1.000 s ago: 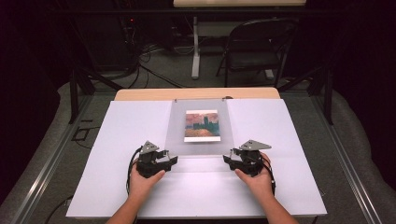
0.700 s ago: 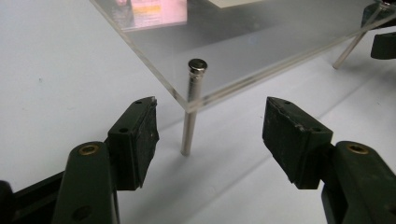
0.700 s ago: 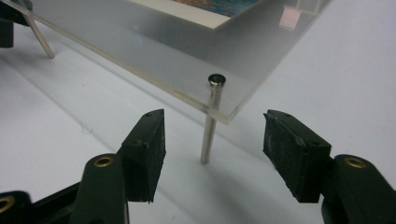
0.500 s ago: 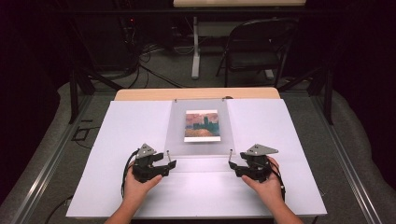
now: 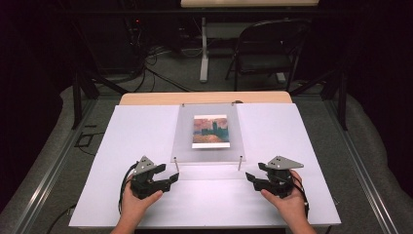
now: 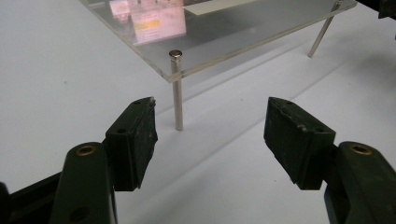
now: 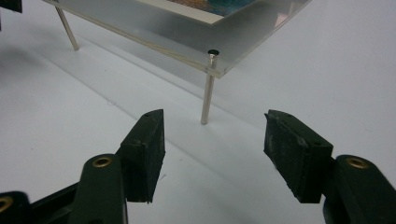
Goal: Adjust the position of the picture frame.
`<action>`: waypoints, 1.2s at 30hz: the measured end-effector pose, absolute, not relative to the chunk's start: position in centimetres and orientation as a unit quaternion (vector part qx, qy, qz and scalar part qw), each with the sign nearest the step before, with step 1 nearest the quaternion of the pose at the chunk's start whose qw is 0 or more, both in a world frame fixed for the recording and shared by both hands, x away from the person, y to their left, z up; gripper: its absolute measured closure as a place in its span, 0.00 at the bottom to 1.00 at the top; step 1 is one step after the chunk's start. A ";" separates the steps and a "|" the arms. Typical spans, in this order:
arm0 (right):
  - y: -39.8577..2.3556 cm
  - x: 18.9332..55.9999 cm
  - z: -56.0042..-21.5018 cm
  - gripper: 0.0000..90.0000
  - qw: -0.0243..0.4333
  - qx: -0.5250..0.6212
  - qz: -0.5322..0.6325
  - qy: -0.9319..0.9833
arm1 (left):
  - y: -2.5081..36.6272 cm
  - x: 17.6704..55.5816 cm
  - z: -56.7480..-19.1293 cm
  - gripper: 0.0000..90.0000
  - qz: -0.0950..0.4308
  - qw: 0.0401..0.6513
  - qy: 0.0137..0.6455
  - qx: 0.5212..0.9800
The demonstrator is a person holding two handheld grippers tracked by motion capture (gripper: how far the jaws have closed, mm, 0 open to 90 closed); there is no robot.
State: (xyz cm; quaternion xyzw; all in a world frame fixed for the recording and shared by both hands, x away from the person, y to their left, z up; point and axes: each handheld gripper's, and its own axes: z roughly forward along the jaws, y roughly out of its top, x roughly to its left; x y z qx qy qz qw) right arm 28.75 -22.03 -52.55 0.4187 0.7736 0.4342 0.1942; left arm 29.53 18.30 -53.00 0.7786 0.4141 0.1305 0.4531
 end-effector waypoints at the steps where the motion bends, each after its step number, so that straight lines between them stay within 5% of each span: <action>1: -22.0 28.7 -52.5 0.43 0.198 0.416 0.430 0.777 | 18.3 29.5 -52.9 0.39 0.133 0.453 0.412 0.780; 36: -24.3 30.8 -51.2 0.41 0.208 0.448 0.413 0.766 | 22.1 31.7 -50.7 0.40 0.142 0.458 0.463 0.745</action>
